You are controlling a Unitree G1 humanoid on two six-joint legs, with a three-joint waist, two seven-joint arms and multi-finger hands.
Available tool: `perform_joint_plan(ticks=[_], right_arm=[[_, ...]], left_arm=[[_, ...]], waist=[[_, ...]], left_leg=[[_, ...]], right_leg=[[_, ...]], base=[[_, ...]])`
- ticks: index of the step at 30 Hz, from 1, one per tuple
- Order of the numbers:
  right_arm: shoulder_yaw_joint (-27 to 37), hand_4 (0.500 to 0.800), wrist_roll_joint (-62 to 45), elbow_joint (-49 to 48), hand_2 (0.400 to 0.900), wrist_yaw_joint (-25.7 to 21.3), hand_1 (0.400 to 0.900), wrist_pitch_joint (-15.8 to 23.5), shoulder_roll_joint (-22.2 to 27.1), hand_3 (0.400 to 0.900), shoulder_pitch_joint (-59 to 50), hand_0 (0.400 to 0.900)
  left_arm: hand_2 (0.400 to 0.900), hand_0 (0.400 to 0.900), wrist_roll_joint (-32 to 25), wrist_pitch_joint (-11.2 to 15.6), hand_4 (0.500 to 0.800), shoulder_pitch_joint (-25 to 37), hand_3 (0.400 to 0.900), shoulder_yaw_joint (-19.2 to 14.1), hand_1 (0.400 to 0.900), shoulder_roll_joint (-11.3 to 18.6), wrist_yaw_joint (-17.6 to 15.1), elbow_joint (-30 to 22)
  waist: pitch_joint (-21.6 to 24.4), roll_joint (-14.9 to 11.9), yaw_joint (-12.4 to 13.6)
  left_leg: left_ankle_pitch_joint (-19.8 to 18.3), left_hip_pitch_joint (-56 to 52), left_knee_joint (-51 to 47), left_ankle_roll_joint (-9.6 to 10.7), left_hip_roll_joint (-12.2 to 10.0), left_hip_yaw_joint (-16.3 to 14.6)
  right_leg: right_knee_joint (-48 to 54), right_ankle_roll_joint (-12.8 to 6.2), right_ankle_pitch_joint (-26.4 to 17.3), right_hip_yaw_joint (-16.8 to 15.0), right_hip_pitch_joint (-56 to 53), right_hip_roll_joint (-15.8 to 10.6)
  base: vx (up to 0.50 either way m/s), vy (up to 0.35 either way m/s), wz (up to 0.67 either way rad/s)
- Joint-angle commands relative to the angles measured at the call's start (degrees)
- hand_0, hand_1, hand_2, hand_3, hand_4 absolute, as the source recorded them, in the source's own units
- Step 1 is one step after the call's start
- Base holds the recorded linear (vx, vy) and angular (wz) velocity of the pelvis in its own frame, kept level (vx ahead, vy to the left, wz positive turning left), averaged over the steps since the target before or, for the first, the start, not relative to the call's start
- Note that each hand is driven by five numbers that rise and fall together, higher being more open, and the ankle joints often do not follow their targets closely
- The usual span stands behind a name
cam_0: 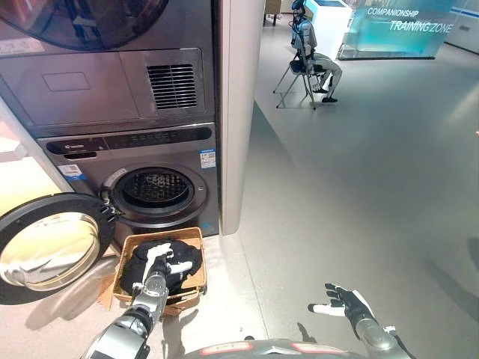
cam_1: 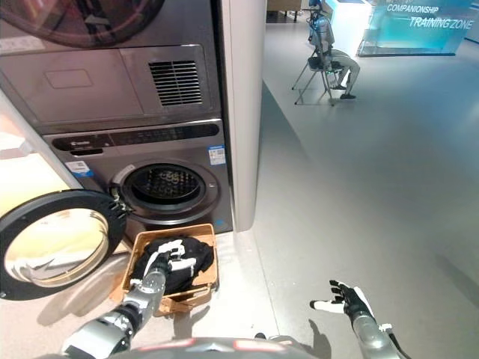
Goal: Put the clothes in the basket into the washing machine.
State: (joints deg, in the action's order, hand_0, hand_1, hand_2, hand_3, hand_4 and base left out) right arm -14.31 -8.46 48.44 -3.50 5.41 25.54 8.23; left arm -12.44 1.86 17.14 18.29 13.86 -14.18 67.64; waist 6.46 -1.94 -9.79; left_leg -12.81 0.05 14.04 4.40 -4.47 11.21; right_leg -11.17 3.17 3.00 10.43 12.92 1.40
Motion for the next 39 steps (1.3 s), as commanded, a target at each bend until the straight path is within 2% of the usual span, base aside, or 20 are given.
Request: perform_joint_plan(ticks=[1, 2, 4, 5, 7, 9, 11, 13, 17, 19, 22, 24, 27, 32, 36, 39], right_arm=[[4.17, 0.800, -1.69, -1.64, 0.900, -1.87, 0.900, 3.41, 1.43, 0.900, 4.25, 0.900], [4.36, 0.800, -1.75, -1.28, 0.900, -2.23, 0.900, 3.44, 1.23, 0.900, 4.83, 0.900], [4.56, 0.800, -2.39, -1.01, 0.900, -2.86, 0.900, 3.48, 1.22, 0.900, 5.19, 0.900], [4.77, 0.800, -2.56, -1.09, 0.900, -3.16, 0.900, 3.48, 1.16, 0.900, 5.38, 0.900], [4.97, 0.800, -2.84, -1.20, 0.900, -3.54, 0.900, 3.32, 0.94, 0.900, 5.22, 0.900], [5.71, 0.800, -3.17, -1.09, 0.900, -3.91, 0.900, 3.57, 1.02, 0.900, 5.07, 0.900], [5.79, 0.800, -3.00, -0.76, 0.900, -4.21, 0.900, 3.79, 1.13, 0.900, 4.41, 0.900], [5.70, 0.800, -2.17, -1.03, 0.900, -4.42, 0.900, 4.00, 1.70, 0.900, 3.85, 0.900], [6.57, 0.800, -0.16, -2.31, 0.900, -4.56, 0.900, 4.37, 2.68, 0.900, 3.43, 0.900], [7.19, 0.800, 0.63, -2.34, 0.900, -4.44, 0.900, 4.30, 3.32, 0.900, 3.12, 0.900], [7.54, 0.800, 1.44, -2.07, 0.900, -4.03, 0.900, 4.13, 4.04, 0.900, 1.77, 0.900], [7.61, 0.800, 1.75, -0.42, 0.900, -4.15, 0.900, 4.61, 3.80, 0.900, 0.35, 0.900], [7.33, 0.800, 2.74, 1.40, 0.900, -4.55, 0.900, 4.96, 2.78, 0.900, -1.67, 0.900], [4.22, 0.800, 3.63, 4.51, 0.900, -4.49, 0.900, 5.42, 0.99, 0.900, -6.13, 0.900], [2.14, 0.800, 3.68, 4.83, 0.900, -3.99, 0.900, 5.89, 0.03, 0.900, -8.56, 0.900], [1.34, 0.800, 3.57, 4.81, 0.900, -4.00, 0.900, 6.23, -0.25, 0.900, -9.41, 0.900]], left_arm=[[0.900, 0.900, -0.01, 3.52, 0.800, 4.67, 0.900, 0.38, 0.900, 2.96, -1.93, -0.18], [0.900, 0.900, 0.13, 3.27, 0.800, 5.01, 0.900, 0.40, 0.900, 2.90, -1.94, 0.37], [0.900, 0.900, -0.22, 3.10, 0.800, 6.08, 0.900, 0.54, 0.900, 2.82, -1.96, 0.42], [0.900, 0.900, -0.39, 2.96, 0.800, 6.46, 0.900, 0.61, 0.900, 2.87, -2.09, 0.27], [0.900, 0.900, -0.77, 2.78, 0.800, 7.38, 0.900, 0.90, 0.900, 2.59, -2.06, 0.19], [0.900, 0.900, -0.84, 2.86, 0.800, 7.64, 0.900, 0.76, 0.900, 2.18, -2.51, 0.33], [0.900, 0.900, -1.14, 3.04, 0.800, 7.45, 0.900, 0.49, 0.900, 2.30, -2.86, 0.62], [0.900, 0.900, -1.44, 3.47, 0.800, 7.06, 0.900, 0.01, 0.900, 2.55, -3.17, 0.47], [0.900, 0.900, -1.60, 4.16, 0.800, 5.57, 0.900, -1.20, 0.900, 2.61, -3.67, 0.31], [0.900, 0.900, -1.10, 4.24, 0.800, 4.89, 0.900, -1.29, 0.900, 2.49, -3.90, 0.38], [0.900, 0.900, 0.02, 4.43, 0.800, 3.84, 0.900, -1.07, 0.900, 2.49, -4.04, 0.40], [0.900, 0.900, 0.44, 4.77, 0.800, 3.95, 0.900, -0.87, 0.900, 2.25, -3.86, 1.09], [0.900, 0.900, -0.18, 5.55, 0.800, 3.30, 0.900, -1.32, 0.900, 2.59, -3.50, 1.32], [0.900, 0.900, 0.58, 6.05, 0.800, 3.23, 0.900, -0.55, 0.900, 3.75, -3.00, 0.99], [0.900, 0.900, 0.21, 6.56, 0.800, 2.25, 0.900, -0.24, 0.900, 4.75, -2.02, -0.48], [0.900, 0.900, 0.27, 6.39, 0.800, 1.32, 0.900, -0.20, 0.900, 4.80, -1.19, -0.16]], waist=[[0.52, -1.60, -0.86], [0.62, -2.03, -0.86], [-0.25, -3.35, -0.55], [-0.68, -3.76, -0.64], [-1.60, -4.46, 0.18], [-2.46, -5.52, 1.49], [-3.14, -6.27, 2.46], [-4.42, -5.97, 3.96], [-5.12, -3.25, 5.71], [-4.88, -2.22, 6.05], [-4.08, -1.43, 6.38], [-3.82, -1.68, 6.52], [-3.36, -2.67, 7.24], [-2.19, -3.59, 8.72], [-1.85, -3.87, 9.28], [-2.70, -2.80, 9.05]], left_leg=[[16.85, -8.21, 5.61, -0.19, -1.93, -4.58], [19.85, -6.64, 9.42, 0.05, -2.65, -5.51], [21.57, -2.57, 16.59, -0.27, -2.43, -7.14], [22.01, -1.27, 17.06, -0.54, -3.65, -9.45], [20.35, 1.74, 14.90, -0.97, -4.41, -12.24], [15.99, 6.65, 11.59, -1.73, -4.58, -14.89], [15.55, 10.83, 7.89, -1.34, -5.02, -16.00], [16.97, 13.59, 1.53, -0.34, -5.94, -15.41], [23.50, 14.41, -9.50, 1.90, -6.42, -11.09], [24.69, 14.53, -11.79, 2.39, -6.45, -10.86], [22.94, 13.77, -11.07, 1.49, -5.16, -11.62], [21.63, 14.06, -9.84, 0.39, -3.46, -12.52], [18.62, 14.44, -6.80, -1.32, -0.75, -14.42], [16.82, 14.12, -7.73, -3.26, 1.82, -15.89], [15.09, 12.58, -8.46, -5.15, 4.63, -15.17], [13.27, 9.68, -8.20, -7.39, 7.25, -13.79]], right_leg=[[1.60, -6.30, -4.76, -4.52, 2.43, 0.40], [2.00, -5.32, -4.01, -4.34, 1.10, 0.95], [2.81, -4.02, -3.33, -4.52, -1.32, 1.14], [2.89, -3.57, -2.83, -4.03, -2.10, 1.41], [3.47, -3.55, -2.36, -3.96, -3.91, 1.24], [4.20, -4.20, -1.64, -4.45, -6.02, 0.34], [4.57, -4.63, -1.25, -5.15, -7.28, -0.30], [4.89, -5.25, -0.40, -6.48, -9.45, -0.50], [5.31, -6.23, 1.40, -8.76, -12.70, -0.36], [4.99, -6.65, 2.66, -9.36, -14.09, -0.92], [3.76, -7.88, 4.59, -10.06, -15.36, -2.73], [2.66, -8.87, 4.55, -10.39, -15.47, -4.55], [2.70, -10.91, 1.57, -11.26, -15.68, -7.89], [1.85, -12.90, -2.78, -11.30, -13.32, -11.05], [-2.84, -13.03, -7.36, -11.19, -11.06, -12.69], [-12.17, -11.57, -11.86, -12.56, -8.03, -13.47]], base=[[0.24, -0.266, 0.29], [0.22, -0.267, 0.28], [0.16, -0.265, 0.34], [0.13, -0.238, 0.34], [0.12, -0.133, 0.15], [0.15, -0.044, -0.07], [0.14, -0.005, -0.24], [0.18, 0.072, -0.43], [0.22, 0.163, -0.42], [0.25, 0.216, -0.28], [0.22, 0.265, -0.34], [0.20, 0.312, -0.25], [0.18, 0.303, -0.34], [0.12, 0.274, -0.16], [0.10, 0.244, 0.09], [0.09, 0.288, 0.18]])
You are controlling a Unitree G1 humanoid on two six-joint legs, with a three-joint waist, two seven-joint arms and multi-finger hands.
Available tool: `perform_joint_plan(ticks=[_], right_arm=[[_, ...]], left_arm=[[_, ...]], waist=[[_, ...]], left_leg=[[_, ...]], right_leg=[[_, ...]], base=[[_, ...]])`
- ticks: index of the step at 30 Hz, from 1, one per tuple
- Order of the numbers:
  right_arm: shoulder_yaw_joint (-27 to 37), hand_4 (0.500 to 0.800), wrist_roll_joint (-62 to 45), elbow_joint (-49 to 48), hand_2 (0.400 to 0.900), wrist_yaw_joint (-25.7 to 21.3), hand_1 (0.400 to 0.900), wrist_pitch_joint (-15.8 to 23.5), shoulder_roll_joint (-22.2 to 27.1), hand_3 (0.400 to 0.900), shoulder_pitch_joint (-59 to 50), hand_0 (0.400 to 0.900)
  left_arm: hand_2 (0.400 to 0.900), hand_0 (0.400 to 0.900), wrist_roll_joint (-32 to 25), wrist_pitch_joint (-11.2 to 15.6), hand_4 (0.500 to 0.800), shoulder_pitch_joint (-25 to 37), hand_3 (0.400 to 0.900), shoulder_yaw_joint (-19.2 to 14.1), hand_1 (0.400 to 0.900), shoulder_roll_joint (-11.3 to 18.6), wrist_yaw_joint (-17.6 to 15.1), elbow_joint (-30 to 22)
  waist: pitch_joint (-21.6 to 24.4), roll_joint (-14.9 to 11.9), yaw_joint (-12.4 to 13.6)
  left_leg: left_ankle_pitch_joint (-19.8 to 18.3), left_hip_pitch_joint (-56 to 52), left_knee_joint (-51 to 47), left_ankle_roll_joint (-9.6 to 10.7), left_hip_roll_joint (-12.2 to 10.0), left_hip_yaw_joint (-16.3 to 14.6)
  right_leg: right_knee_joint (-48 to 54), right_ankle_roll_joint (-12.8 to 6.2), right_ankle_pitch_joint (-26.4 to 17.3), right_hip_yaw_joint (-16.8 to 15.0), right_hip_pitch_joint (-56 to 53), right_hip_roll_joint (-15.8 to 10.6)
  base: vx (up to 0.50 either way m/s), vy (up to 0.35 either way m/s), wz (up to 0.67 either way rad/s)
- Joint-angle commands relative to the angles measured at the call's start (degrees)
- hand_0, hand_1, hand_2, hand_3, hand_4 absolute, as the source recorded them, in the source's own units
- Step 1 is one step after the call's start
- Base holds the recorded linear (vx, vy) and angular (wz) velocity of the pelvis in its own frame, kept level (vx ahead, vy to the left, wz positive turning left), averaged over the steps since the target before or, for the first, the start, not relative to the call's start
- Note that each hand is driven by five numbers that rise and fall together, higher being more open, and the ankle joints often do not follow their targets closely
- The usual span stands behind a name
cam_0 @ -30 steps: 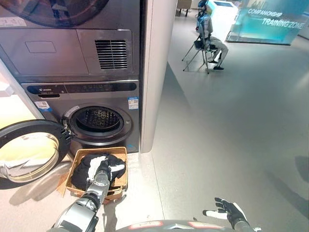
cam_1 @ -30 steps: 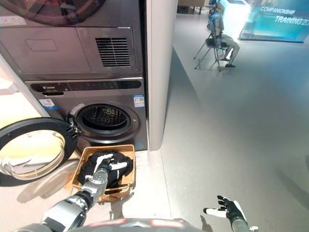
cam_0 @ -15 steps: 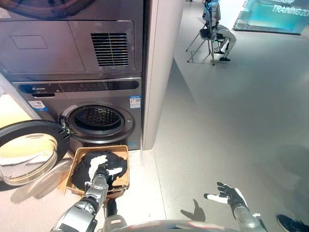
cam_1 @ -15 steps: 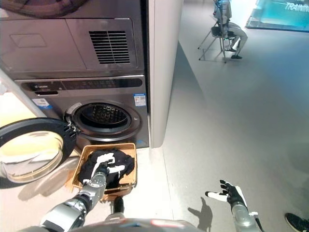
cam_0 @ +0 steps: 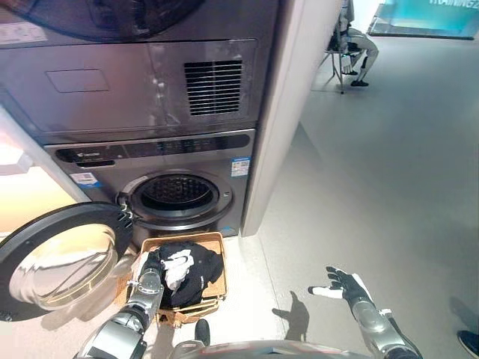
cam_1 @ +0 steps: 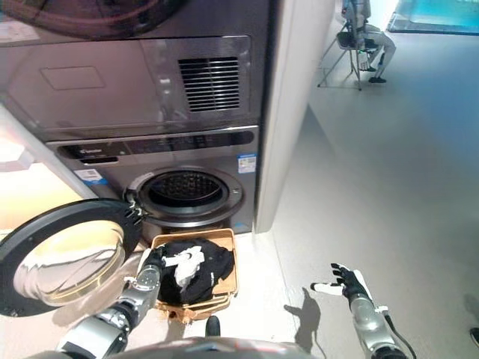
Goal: Put the clothes in the basket into the washing machine.
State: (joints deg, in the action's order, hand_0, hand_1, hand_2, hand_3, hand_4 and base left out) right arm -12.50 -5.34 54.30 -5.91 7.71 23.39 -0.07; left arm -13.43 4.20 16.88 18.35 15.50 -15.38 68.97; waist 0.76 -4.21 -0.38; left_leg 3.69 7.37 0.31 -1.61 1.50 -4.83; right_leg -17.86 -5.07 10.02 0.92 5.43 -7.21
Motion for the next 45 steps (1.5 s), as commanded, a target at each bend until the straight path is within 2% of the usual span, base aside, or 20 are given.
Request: perform_joint_plan(ticks=[1, 2, 4, 6, 8, 11, 13, 15, 17, 19, 20, 21, 22, 23, 24, 26, 29, 31, 37, 45], right_arm=[[-0.64, 0.800, 0.51, -1.02, 0.900, -1.53, 0.900, 3.97, 1.80, 0.900, -0.99, 0.900], [-0.97, 0.800, 0.47, -0.82, 0.900, -1.55, 0.900, 4.10, 1.82, 0.900, -1.23, 0.900], [-1.91, 0.800, 0.20, -0.21, 0.900, -1.53, 0.900, 4.22, 1.38, 0.900, -1.49, 0.900], [-2.66, 0.800, 0.36, 0.46, 0.900, -1.62, 0.900, 4.03, 1.04, 0.900, -1.64, 0.900], [-3.29, 0.800, 0.41, 1.15, 0.900, -1.38, 0.900, 4.02, 1.14, 0.900, -2.22, 0.900], [-4.29, 0.800, 0.19, 2.16, 0.900, -0.94, 0.900, 4.36, 1.05, 0.900, -3.14, 0.900], [-4.52, 0.800, 0.18, 2.07, 0.900, -0.73, 0.900, 4.55, 1.33, 0.900, -3.23, 0.900], [-4.16, 0.800, 0.09, 0.89, 0.900, -0.59, 0.900, 4.46, 1.88, 0.900, -2.51, 0.900], [-2.53, 0.800, 0.03, -2.28, 0.900, -0.31, 0.900, 4.28, 3.01, 0.900, -0.01, 0.900], [-0.02, 0.800, -0.64, -7.02, 0.900, -0.89, 0.900, 4.40, 4.47, 0.900, 3.03, 0.900], [1.63, 0.800, -1.39, -9.83, 0.900, -1.37, 0.900, 4.55, 4.96, 0.900, 4.70, 0.900], [2.09, 0.800, -1.78, -11.10, 0.900, -1.53, 0.900, 4.59, 5.16, 0.900, 4.75, 0.900], [2.03, 0.800, -2.14, -12.36, 0.900, -2.06, 0.900, 5.10, 5.86, 0.900, 3.75, 0.900], [1.61, 0.800, -2.18, -13.07, 0.900, -2.52, 0.900, 5.47, 6.73, 0.900, 2.58, 0.900], [1.29, 0.800, -2.50, -13.60, 0.900, -2.84, 0.900, 5.92, 7.10, 0.900, 1.69, 0.900], [1.18, 0.800, -3.12, -15.39, 0.900, -4.07, 0.900, 6.39, 7.67, 0.900, 0.13, 0.900], [2.18, 0.800, -4.12, -18.09, 0.900, -5.28, 0.900, 6.91, 8.36, 0.900, 0.23, 0.900], [1.71, 0.800, -4.16, -19.34, 0.900, -5.26, 0.900, 7.09, 8.80, 0.900, -0.25, 0.900], [2.04, 0.800, -4.86, -22.23, 0.900, -5.52, 0.900, 7.78, 9.51, 0.900, -0.38, 0.900], [4.35, 0.800, -4.64, -29.36, 0.900, -6.66, 0.900, 8.80, 10.82, 0.900, 1.93, 0.900]], left_arm=[[0.900, 0.900, 1.44, 3.96, 0.800, 1.41, 0.900, -0.31, 0.900, 3.25, 0.19, -1.25], [0.900, 0.900, 1.35, 3.95, 0.800, 1.31, 0.900, -0.48, 0.900, 3.23, 0.33, -0.77], [0.900, 0.900, 0.98, 3.76, 0.800, 1.62, 0.900, -0.71, 0.900, 3.27, 0.94, 0.30], [0.900, 0.900, 0.86, 3.64, 0.800, 1.94, 0.900, -0.87, 0.900, 3.03, 1.15, 0.44], [0.900, 0.900, 0.90, 3.89, 0.800, 2.13, 0.900, -0.52, 0.900, 2.90, 1.20, 1.08], [0.900, 0.900, 1.45, 4.19, 0.800, 2.75, 0.900, -0.34, 0.900, 2.95, 0.95, 2.34], [0.900, 0.900, 2.04, 4.40, 0.800, 3.44, 0.900, -0.09, 0.900, 2.99, 0.79, 2.64], [0.900, 0.900, 2.60, 4.29, 0.800, 3.79, 0.900, 0.36, 0.900, 3.07, 0.48, 2.12], [0.900, 0.900, 3.78, 4.07, 0.800, 4.82, 0.900, 1.15, 0.900, 3.02, -0.04, 1.25], [0.900, 0.900, 5.58, 3.65, 0.800, 7.65, 0.900, 3.68, 0.900, 2.80, -1.30, -0.56], [0.900, 0.900, 7.38, 3.05, 0.800, 10.40, 0.900, 5.67, 0.900, 2.67, -2.62, -1.46], [0.900, 0.900, 8.75, 2.62, 0.800, 12.38, 0.900, 7.35, 0.900, 2.66, -3.69, -2.60], [0.900, 0.900, 10.83, 2.08, 0.800, 15.20, 0.900, 8.74, 0.900, 3.57, -6.04, -3.72], [0.900, 0.900, 14.07, 1.84, 0.800, 17.10, 0.900, 10.32, 0.900, 4.66, -7.78, -3.78], [0.900, 0.900, 15.06, 1.36, 0.800, 19.21, 0.900, 11.41, 0.900, 5.76, -8.55, -3.66], [0.900, 0.900, 16.78, 0.41, 0.800, 23.73, 0.900, 13.00, 0.900, 6.63, -10.24, -2.26], [0.900, 0.900, 18.85, -0.54, 0.800, 28.62, 0.900, 14.10, 0.900, 7.37, -12.02, -0.47], [0.900, 0.900, 19.07, -0.58, 0.800, 30.39, 0.900, 14.40, 0.900, 7.87, -12.53, 0.04], [0.900, 0.900, 19.44, -0.67, 0.800, 32.25, 0.900, 14.60, 0.900, 8.65, -13.14, 0.62], [0.900, 0.900, 21.08, -1.75, 0.800, 36.29, 0.900, 14.65, 0.900, 11.39, -14.85, 1.51]], waist=[[2.57, -0.09, -0.46], [1.97, 0.34, -0.80], [0.99, 1.12, -1.29], [0.75, 1.45, -1.55], [0.57, 1.67, -2.16], [0.13, 1.02, -3.08], [-0.15, 0.11, -3.86], [-0.51, -0.83, -4.67], [-1.26, -1.61, -5.89], [-2.76, -2.24, -8.11], [-4.32, -3.06, -9.56], [-5.29, -3.91, -9.87], [-6.98, -4.58, -10.23], [-8.24, -5.12, -10.63], [-9.97, -5.17, -10.58], [-12.44, -4.55, -11.02], [-13.88, -3.79, -12.14], [-13.62, -3.50, -12.55], [-12.93, -2.09, -13.49], [-13.42, -0.73, -15.73]], left_leg=[[-3.46, 1.37, 5.38, -1.85, 1.66, 2.66], [-3.75, 0.36, 5.45, -2.58, 2.45, 3.54], [-3.92, -1.25, 5.30, -3.24, 2.81, 4.92], [-4.59, -2.72, 5.61, -3.38, 3.20, 5.65], [-5.07, -3.96, 5.84, -3.06, 3.30, 7.20], [-6.06, -5.24, 7.95, -2.20, 4.26, 10.13], [-6.70, -6.04, 9.82, -1.57, 4.94, 12.05], [-7.22, -6.69, 11.90, -0.82, 5.56, 13.89], [-7.70, -6.58, 13.87, 0.35, 5.81, 15.88], [-8.57, -4.65, 14.64, 1.29, 5.02, 14.75], [-9.80, -1.42, 16.72, 1.35, 4.54, 11.68], [-11.86, 1.36, 18.69, 1.19, 4.66, 9.66], [-14.03, 4.99, 21.54, 0.91, 3.61, 6.40], [-16.00, 7.35, 24.03, 0.52, 2.66, 4.99], [-16.55, 10.15, 26.88, 0.48, 2.13, 4.20], [-15.80, 15.48, 28.64, 0.71, 1.04, 2.62], [-14.36, 21.91, 30.00, 1.28, -0.02, 1.21], [-14.24, 25.41, 30.97, 1.16, -0.37, 1.10], [-14.07, 32.58, 31.29, 0.67, -0.58, 0.73], [-14.72, 39.81, 33.03, -0.16, -0.58, -1.01]], right_leg=[[-8.58, -2.57, -19.64, -3.35, 0.75, -4.74], [-12.00, -1.89, -21.10, -4.48, 1.89, -4.34], [-17.53, -0.57, -20.18, -5.90, 4.52, -2.86], [-17.15, -0.17, -19.51, -5.25, 6.59, -4.56], [-13.41, -0.17, -18.45, -6.18, 7.73, -4.24], [-3.85, -1.37, -18.03, -8.52, 8.06, -3.49], [2.57, -2.97, -19.01, -10.76, 8.54, -2.53], [6.49, -4.48, -20.49, -11.17, 7.93, -2.17], [8.29, -5.57, -21.33, -10.30, 8.43, -1.91], [7.82, -6.42, -21.57, -7.70, 10.47, -2.95], [6.54, -6.34, -20.06, -5.38, 11.44, -4.04], [7.29, -6.21, -18.73, -3.28, 11.56, -5.25], [6.53, -5.73, -17.88, -2.48, 13.85, -5.46], [5.75, -5.57, -16.55, -2.80, 15.86, -4.90], [4.11, -5.12, -16.20, -3.57, 18.01, -4.24], [1.53, -4.59, -15.53, -2.17, 21.20, -4.74], [-0.67, -3.63, -14.55, -0.65, 26.43, -4.98], [-1.38, -3.42, -14.85, -1.11, 29.76, -4.29], [-1.51, -3.71, -16.63, -2.11, 37.17, -3.82], [-1.83, -4.18, -18.40, -3.82, 44.98, -3.88]], base=[[0.10, 0.297, 0.27], [0.08, 0.250, 0.29], [0.10, 0.226, 0.32], [0.13, 0.146, 0.30], [0.14, 0.041, 0.33], [0.19, -0.017, 0.57], [0.23, -0.061, 0.76], [0.23, -0.077, 1.07], [0.18, -0.099, 1.56], [0.02, -0.102, 1.94], [-0.21, -0.078, 1.40], [-0.36, -0.104, 0.77], [-0.36, -0.147, 0.07], [-0.32, -0.149, 0.09], [-0.27, -0.111, 0.18], [-0.25, -0.081, 0.53], [-0.19, -0.057, 0.20], [-0.12, -0.043, -0.26], [-0.08, 0.000, -0.22], [-0.04, 0.032, -0.16]])
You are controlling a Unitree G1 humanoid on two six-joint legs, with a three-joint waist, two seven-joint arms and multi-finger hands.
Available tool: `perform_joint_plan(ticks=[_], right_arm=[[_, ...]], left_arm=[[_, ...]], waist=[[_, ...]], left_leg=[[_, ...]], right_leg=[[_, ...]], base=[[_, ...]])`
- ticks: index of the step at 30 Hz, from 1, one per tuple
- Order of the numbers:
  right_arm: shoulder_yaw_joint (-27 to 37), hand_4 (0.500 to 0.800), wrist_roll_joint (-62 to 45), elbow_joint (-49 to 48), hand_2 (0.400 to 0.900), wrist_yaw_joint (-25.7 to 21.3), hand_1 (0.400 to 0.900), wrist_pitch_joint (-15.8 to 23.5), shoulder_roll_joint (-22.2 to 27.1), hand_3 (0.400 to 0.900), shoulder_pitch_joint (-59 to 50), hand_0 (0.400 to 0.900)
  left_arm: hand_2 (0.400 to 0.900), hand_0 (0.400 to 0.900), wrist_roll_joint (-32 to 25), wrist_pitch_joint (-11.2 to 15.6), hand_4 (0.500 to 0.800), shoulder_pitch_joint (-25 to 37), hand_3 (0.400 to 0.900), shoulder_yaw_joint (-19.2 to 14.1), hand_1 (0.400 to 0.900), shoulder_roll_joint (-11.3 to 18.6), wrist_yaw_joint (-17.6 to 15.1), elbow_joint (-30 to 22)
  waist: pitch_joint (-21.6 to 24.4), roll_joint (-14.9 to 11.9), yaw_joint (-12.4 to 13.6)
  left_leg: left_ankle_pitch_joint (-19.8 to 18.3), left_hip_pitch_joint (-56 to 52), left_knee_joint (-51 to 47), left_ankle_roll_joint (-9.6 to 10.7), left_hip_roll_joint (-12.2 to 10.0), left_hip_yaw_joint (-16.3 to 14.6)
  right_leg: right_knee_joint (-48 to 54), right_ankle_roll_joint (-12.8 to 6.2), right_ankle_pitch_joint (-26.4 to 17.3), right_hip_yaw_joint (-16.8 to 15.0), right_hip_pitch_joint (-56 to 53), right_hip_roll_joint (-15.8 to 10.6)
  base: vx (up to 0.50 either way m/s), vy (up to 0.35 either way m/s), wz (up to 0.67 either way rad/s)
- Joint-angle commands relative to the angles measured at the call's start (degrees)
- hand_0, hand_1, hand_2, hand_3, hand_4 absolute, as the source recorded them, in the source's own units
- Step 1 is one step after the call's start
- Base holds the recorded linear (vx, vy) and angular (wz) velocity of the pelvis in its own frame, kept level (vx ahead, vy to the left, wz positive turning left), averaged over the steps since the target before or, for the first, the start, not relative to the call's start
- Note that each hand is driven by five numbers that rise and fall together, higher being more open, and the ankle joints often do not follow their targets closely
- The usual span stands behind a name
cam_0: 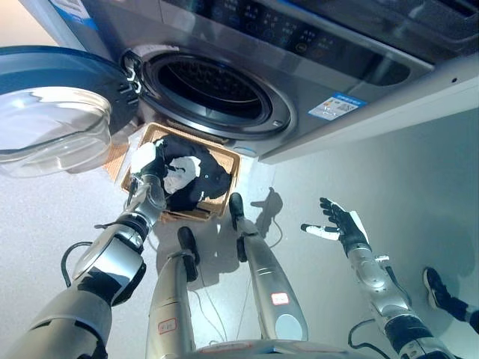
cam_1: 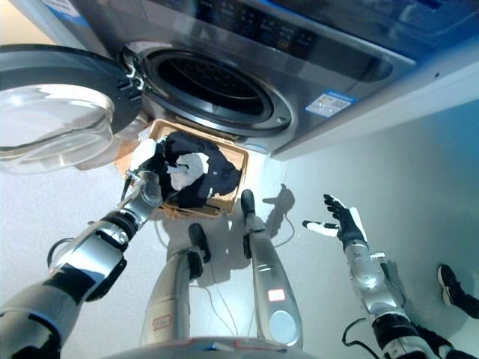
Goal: Put the clothes in the basket into the washing machine.
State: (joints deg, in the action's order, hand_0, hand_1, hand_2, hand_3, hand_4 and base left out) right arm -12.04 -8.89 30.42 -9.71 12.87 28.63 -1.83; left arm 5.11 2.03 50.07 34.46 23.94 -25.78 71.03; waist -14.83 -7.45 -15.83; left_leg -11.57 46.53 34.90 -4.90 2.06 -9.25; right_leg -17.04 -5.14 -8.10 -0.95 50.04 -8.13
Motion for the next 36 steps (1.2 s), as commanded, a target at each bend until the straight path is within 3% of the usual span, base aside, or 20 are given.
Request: perform_joint_plan(ticks=[1, 3, 10, 25, 36], right_arm=[[4.29, 0.800, -0.87, -6.05, 0.900, -3.05, 0.900, 3.82, 5.67, 0.900, 4.16, 0.900], [5.07, 0.800, -1.03, -7.25, 0.900, -3.57, 0.900, 3.98, 5.80, 0.900, 5.13, 0.900], [8.17, 0.800, -0.89, -11.05, 0.900, -5.40, 0.900, 4.60, 6.36, 0.900, 6.73, 0.900], [11.05, 0.800, 0.45, -15.11, 0.900, -8.76, 0.900, 4.68, 6.48, 0.900, 8.26, 0.900], [12.90, 0.800, -0.95, -21.73, 0.900, -9.70, 0.900, 6.72, 7.96, 0.900, 9.90, 0.900]], left_arm=[[0.900, 0.900, 2.94, 0.21, 0.800, 3.50, 0.900, -1.47, 0.900, 3.15, -4.77, -0.55], [0.900, 0.900, 3.03, -0.30, 0.800, 4.25, 0.900, -1.50, 0.900, 3.34, -5.13, -0.53], [0.900, 0.900, 1.63, -0.68, 0.800, 4.71, 0.900, -2.78, 0.900, 3.77, -5.10, 0.75], [0.900, 0.900, 0.53, -3.17, 0.800, 3.46, 0.900, -4.18, 0.900, 1.77, -5.58, 1.02], [0.900, 0.900, 1.80, -4.86, 0.800, 6.61, 0.900, -3.97, 0.900, 5.24, -7.88, 1.81]], waist=[[2.09, 2.65, -0.50], [1.75, 3.53, -0.32], [2.30, 4.51, -1.10], [3.43, 5.51, -0.50], [3.33, 4.91, -0.95]], left_leg=[[0.33, 1.50, -1.09, 3.03, -1.19, 3.28], [-2.07, 2.88, 0.96, 3.27, -1.84, 3.56], [-4.26, 11.28, 7.90, 3.17, -2.68, 3.61], [-8.62, 26.33, 23.63, 2.68, -3.74, 4.68], [-12.99, 36.01, 35.40, 2.24, -6.04, 5.22]], right_leg=[[-3.12, -4.14, -0.16, -2.10, 1.41, -2.84], [-5.37, -4.34, 1.80, -2.56, 3.19, -2.06], [-11.77, -3.60, 4.13, -3.28, 11.15, -1.36], [-29.06, -1.29, 11.53, -3.06, 26.69, 1.50], [-40.25, -0.21, 16.36, -1.86, 36.63, 3.73]], base=[[-0.04, 0.019, -0.14], [0.06, 0.009, -0.16], [-0.03, -0.016, -0.06], [-0.05, -0.030, -0.07], [-0.05, -0.032, -0.11]])
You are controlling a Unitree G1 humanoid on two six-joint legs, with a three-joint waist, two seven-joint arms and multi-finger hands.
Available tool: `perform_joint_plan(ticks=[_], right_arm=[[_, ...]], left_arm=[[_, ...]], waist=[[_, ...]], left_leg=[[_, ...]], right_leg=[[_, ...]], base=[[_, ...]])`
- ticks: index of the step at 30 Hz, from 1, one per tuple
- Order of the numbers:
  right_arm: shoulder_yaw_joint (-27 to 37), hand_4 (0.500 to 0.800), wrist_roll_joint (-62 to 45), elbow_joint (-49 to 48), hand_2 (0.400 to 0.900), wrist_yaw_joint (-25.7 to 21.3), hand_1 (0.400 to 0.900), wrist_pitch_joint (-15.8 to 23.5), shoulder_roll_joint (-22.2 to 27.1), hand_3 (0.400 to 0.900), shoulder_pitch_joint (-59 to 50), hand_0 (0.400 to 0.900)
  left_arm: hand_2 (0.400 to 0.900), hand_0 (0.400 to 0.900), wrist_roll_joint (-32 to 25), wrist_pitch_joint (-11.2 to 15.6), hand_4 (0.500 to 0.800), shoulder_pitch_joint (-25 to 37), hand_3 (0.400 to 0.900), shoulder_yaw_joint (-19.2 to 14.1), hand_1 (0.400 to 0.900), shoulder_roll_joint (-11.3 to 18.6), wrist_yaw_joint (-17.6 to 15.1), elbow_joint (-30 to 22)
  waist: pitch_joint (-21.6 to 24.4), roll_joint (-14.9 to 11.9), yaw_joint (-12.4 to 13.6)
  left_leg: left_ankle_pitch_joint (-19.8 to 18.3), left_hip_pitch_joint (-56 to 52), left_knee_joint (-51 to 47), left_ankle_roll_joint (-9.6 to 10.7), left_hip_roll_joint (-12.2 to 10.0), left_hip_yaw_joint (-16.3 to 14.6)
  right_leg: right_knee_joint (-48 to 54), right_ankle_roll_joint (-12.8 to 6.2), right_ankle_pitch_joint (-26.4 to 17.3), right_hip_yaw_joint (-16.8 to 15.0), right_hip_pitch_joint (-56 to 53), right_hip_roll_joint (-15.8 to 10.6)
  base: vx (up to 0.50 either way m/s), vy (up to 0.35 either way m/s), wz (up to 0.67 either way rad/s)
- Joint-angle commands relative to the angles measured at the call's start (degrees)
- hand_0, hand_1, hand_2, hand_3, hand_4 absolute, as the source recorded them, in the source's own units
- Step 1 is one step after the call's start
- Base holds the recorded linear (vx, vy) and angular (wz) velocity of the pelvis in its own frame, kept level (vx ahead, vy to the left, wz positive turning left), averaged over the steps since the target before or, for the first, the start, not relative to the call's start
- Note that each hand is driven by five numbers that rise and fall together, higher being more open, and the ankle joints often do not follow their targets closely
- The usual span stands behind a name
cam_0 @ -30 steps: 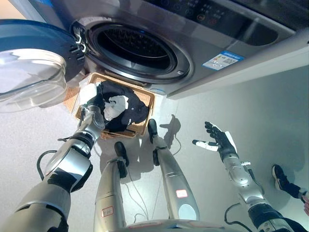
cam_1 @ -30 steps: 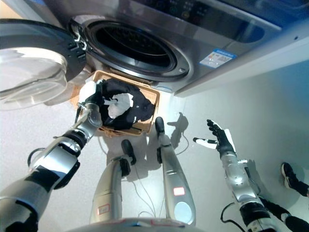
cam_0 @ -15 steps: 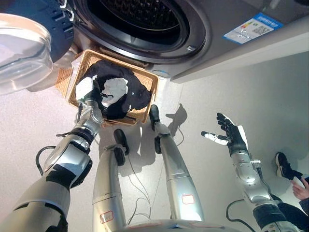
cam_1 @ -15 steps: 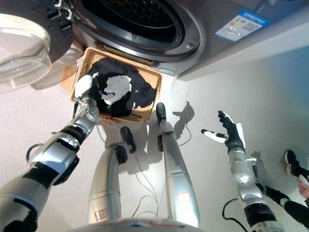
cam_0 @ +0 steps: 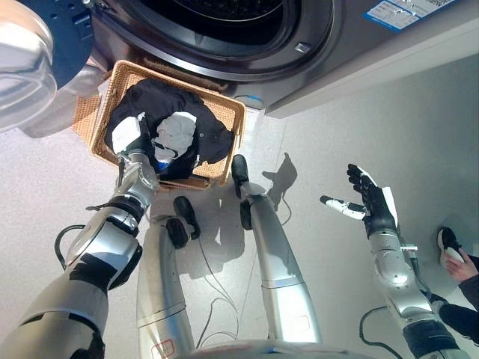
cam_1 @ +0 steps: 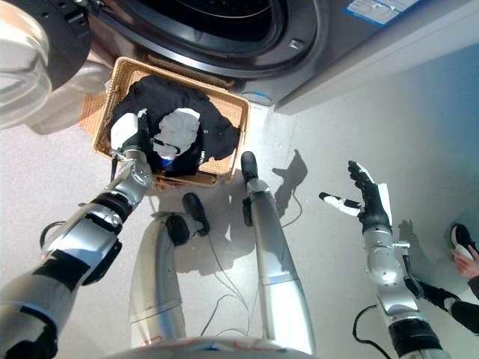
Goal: Put the clothes in the basket into the washing machine.
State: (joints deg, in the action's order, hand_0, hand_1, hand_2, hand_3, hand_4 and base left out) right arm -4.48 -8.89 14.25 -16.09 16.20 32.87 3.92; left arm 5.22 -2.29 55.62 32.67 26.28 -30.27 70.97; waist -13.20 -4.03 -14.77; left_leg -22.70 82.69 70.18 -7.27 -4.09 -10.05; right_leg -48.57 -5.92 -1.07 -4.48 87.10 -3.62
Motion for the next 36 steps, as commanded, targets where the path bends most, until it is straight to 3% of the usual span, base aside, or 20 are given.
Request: perform_joint_plan(ticks=[1, 6, 7, 8, 9, 20, 29, 36], right_arm=[[5.29, 0.800, -0.99, -5.73, 0.900, -3.44, 0.900, 3.44, 3.74, 0.900, 4.19, 0.900], [5.59, 0.800, -1.23, -6.85, 0.900, -3.49, 0.900, 3.43, 4.28, 0.900, 4.00, 0.900], [5.53, 0.800, -1.45, -6.84, 0.900, -3.55, 0.900, 3.38, 4.13, 0.900, 3.92, 0.900], [5.43, 0.800, -1.43, -6.33, 0.900, -3.61, 0.900, 3.20, 4.15, 0.900, 3.77, 0.900], [5.38, 0.800, -1.40, -6.23, 0.900, -3.54, 0.900, 3.13, 4.11, 0.900, 3.73, 0.900], [2.18, 0.800, -1.28, -1.24, 0.900, -3.22, 0.900, 2.58, 3.76, 0.900, 2.43, 0.900], [-0.63, 0.800, -0.14, 3.64, 0.900, -3.14, 0.900, 2.32, 3.69, 0.900, 2.24, 0.900], [-2.95, 0.800, 1.06, 10.35, 0.900, -2.93, 0.900, 0.72, 2.12, 0.900, 1.19, 0.900]], left_arm=[[0.900, 0.900, 1.60, -0.56, 0.800, 1.44, 0.900, -2.13, 0.900, 3.03, -3.56, 1.99], [0.900, 0.900, 0.99, -0.38, 0.800, 2.66, 0.900, -2.00, 0.900, 3.49, -3.36, 1.61], [0.575, 0.575, 0.77, -0.21, 0.605, 2.78, 0.575, -1.97, 0.575, 3.21, -3.25, 1.46], [0.516, 0.516, 0.19, 0.05, 0.569, 2.77, 0.516, -2.08, 0.516, 2.99, -3.12, 1.37], [0.400, 0.400, -0.16, 0.21, 0.500, 2.89, 0.400, -2.08, 0.400, 2.71, -2.99, 1.26], [0.400, 0.400, -3.64, 2.25, 0.500, 2.94, 0.400, -2.41, 0.400, -0.32, -2.27, 0.49], [0.400, 0.400, -8.99, 4.64, 0.500, 0.48, 0.400, -6.64, 0.400, -2.49, -2.10, 0.84], [0.400, 0.400, -9.60, 6.65, 0.500, -3.76, 0.400, -7.63, 0.400, -5.00, -0.90, -1.74]], waist=[[1.63, 1.41, -2.11], [1.74, 1.35, -2.68], [1.63, 1.35, -2.67], [1.51, 1.39, -2.59], [1.52, 1.42, -2.66], [3.68, 2.34, -3.15], [4.76, 2.26, -3.27], [4.65, 2.59, -2.34]], left_leg=[[-1.98, 0.52, 0.73, 4.61, -0.02, 6.03], [-2.32, 3.07, 2.33, 4.56, -0.30, 6.16], [-2.32, 3.13, 2.40, 4.57, -0.29, 6.17], [-2.35, 3.12, 2.57, 4.54, -0.26, 6.11], [-2.34, 3.13, 2.42, 4.52, -0.31, 6.08], [-0.18, 0.01, -4.17, 4.48, 0.29, 5.60], [6.82, -14.41, -22.71, 7.06, 1.19, 5.16], [13.74, -30.33, -41.11, 8.80, 1.79, 6.00]], right_leg=[[-9.30, 0.74, 9.58, 1.69, 0.20, -0.80], [-11.39, 1.18, 10.41, 1.92, 2.78, -0.45], [-11.32, 1.19, 10.44, 2.06, 2.79, -0.44], [-11.46, 1.24, 10.52, 2.21, 2.80, -0.39], [-11.29, 1.26, 10.53, 2.30, 2.81, -0.31], [-6.00, 1.41, 8.88, 2.80, 0.68, 0.43], [9.55, 1.08, 3.83, 2.92, -12.73, -0.83], [23.81, -0.08, -0.78, 3.90, -27.63, -2.35]], base=[[-0.03, -0.037, -0.06], [-0.02, -0.037, -0.04], [0.00, -0.023, -0.05], [0.01, -0.010, -0.06], [0.01, -0.010, -0.06], [0.03, -0.011, 0.00], [0.07, -0.037, 0.12], [0.12, -0.042, 0.12]])
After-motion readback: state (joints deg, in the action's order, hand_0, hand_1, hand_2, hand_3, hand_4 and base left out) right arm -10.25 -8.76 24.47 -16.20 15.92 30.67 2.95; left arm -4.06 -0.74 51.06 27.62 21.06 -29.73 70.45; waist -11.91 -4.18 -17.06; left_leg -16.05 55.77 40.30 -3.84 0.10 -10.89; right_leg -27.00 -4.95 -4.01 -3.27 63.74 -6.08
